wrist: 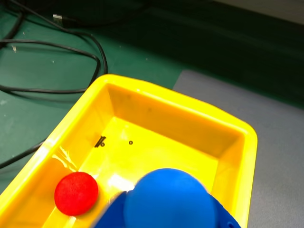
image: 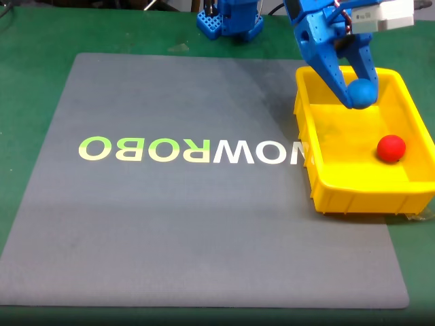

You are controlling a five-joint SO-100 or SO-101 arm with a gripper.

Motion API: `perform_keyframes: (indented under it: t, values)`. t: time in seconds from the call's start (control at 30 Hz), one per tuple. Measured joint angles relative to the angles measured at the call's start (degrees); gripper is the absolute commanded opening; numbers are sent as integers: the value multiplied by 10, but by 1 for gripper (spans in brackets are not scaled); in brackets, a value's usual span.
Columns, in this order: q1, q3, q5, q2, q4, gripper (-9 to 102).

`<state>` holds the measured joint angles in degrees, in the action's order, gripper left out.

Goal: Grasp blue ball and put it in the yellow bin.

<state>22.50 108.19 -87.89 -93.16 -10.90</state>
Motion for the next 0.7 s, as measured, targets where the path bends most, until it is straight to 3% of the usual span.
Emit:
perform_keyframes:
  t: [0.17,0.47,0.6,0.7]
  values:
    - [0,0,0,1,9,42]
    - [4,0,5,0,10,42]
    - [-9,1,5,-28,-7,39]
    - [-34,40,-7,-90,-14,31]
